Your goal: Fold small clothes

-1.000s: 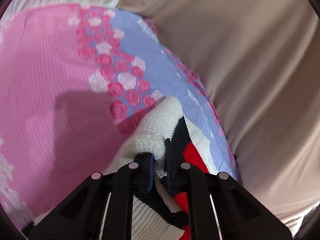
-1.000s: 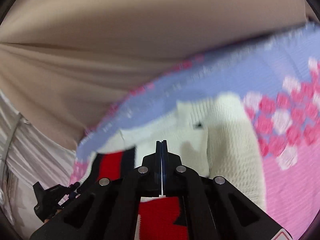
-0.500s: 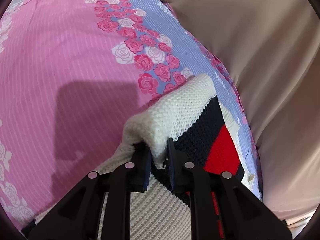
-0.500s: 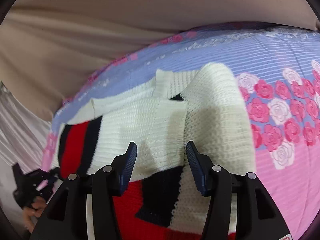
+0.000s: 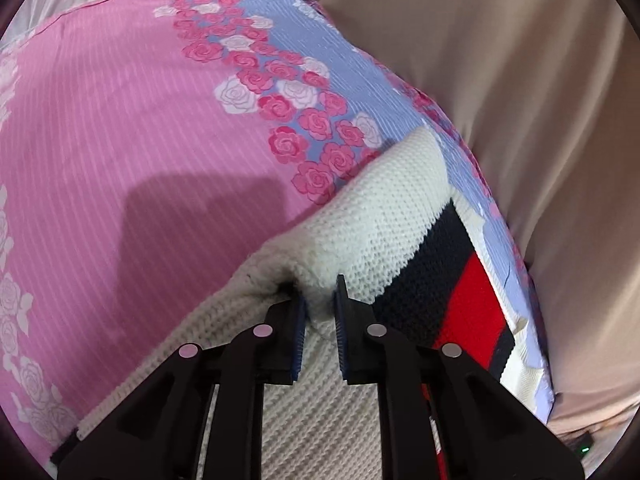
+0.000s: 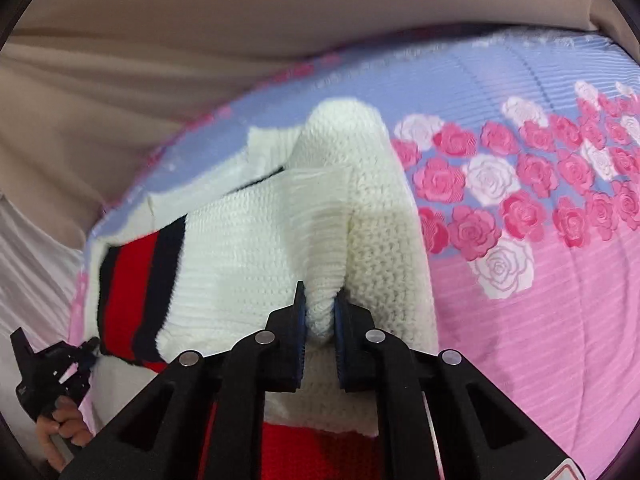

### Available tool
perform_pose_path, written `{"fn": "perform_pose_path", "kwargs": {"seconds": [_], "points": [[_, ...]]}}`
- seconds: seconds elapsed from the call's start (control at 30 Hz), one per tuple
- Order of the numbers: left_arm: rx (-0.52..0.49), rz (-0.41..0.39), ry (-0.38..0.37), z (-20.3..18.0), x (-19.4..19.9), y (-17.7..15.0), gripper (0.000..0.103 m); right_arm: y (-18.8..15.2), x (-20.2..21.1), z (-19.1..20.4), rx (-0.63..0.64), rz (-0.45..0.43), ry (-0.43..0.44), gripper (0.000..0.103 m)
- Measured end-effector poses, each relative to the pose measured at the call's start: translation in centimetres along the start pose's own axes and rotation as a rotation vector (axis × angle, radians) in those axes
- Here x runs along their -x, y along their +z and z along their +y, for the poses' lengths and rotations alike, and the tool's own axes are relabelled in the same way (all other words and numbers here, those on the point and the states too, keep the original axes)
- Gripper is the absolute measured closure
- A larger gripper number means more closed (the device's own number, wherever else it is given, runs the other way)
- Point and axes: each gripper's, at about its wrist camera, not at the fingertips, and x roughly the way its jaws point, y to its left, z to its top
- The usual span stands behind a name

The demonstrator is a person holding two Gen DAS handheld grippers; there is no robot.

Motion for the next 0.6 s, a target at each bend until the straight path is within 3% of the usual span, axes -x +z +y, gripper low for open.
{"fn": "perform_pose_path", "kwargs": {"seconds": [0.07,0.17,0.23,0.33,0.4,0.43,0.53,0.6], "points": [[-0.005,0.008,-0.006,0.3,-0.1,0.0,0.089,0.3,1.8,0.9,0.000,-0.044,-0.032,0.079],[-0.014,0.032,-0.025,0.5,-0.1,0.3,0.089,0.5,5.6,3.4,0.039,-0.166,-0.086,0.079],[-0.016,0.042,-0.035,0.6,-0.1,0.5,0.089,0.9,6.4,6.4,0.091,-0.177,-0.009,0.079],[-0.023,0.055,-0.051,0.7,-0.1,0.7,0.089,2.0,3.0,13.9,0.245,-0.026,0.211,0.081],[-0.038,0.064,-0.061,0.8,-0.1,0.8,0.089,1.7,-0.9,19.3,0.344,0.076,0.297,0.089],[-0.050,0.068,-0.065,0.8,-0.1,0.9,0.089,1.4,-2.6,21.2,0.381,0.118,0.315,0.094],[-0.086,0.076,-0.077,0.8,-0.2,1.1,0.089,0.6,-9.4,27.2,0.477,0.231,0.305,0.096],[-0.111,0.077,-0.084,0.7,-0.3,1.2,0.089,0.0,-12.2,29.5,0.515,0.251,0.270,0.096]]}}
